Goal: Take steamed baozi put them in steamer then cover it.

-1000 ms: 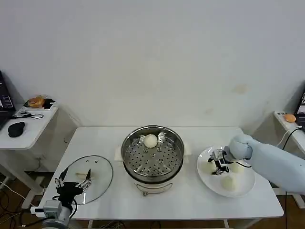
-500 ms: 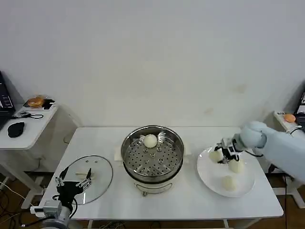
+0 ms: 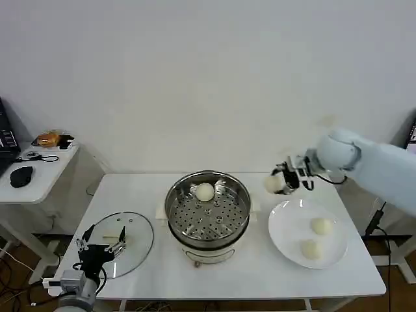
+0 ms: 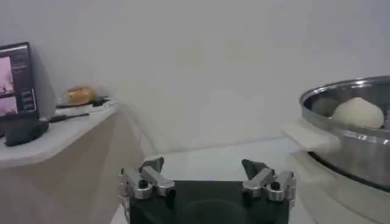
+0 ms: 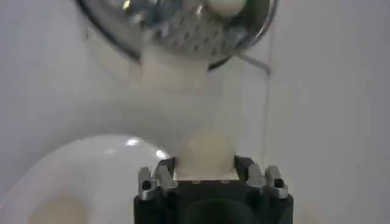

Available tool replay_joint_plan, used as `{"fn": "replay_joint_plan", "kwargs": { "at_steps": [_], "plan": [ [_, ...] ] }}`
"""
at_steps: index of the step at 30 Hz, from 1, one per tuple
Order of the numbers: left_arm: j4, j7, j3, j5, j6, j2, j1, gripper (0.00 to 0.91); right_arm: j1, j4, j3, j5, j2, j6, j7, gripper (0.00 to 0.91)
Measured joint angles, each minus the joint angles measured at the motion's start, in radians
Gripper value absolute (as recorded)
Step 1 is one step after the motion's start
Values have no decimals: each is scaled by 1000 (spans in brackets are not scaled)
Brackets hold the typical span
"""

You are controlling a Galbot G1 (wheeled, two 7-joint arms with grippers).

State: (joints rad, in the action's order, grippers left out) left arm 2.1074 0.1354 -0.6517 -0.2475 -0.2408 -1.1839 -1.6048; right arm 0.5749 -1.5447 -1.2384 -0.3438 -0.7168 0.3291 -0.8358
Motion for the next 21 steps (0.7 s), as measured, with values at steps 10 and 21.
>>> {"fn": "replay_joint_plan", "kwargs": {
  "at_steps": [10, 21],
  "plan": [
    [-22, -1, -6, -1, 1, 4, 23, 907, 53, 34, -56, -169, -188, 98, 60, 665],
    [-32, -3, -9, -1, 5, 6, 31, 907, 2, 112, -69, -290, -394, 200, 111, 665]
  ]
}}
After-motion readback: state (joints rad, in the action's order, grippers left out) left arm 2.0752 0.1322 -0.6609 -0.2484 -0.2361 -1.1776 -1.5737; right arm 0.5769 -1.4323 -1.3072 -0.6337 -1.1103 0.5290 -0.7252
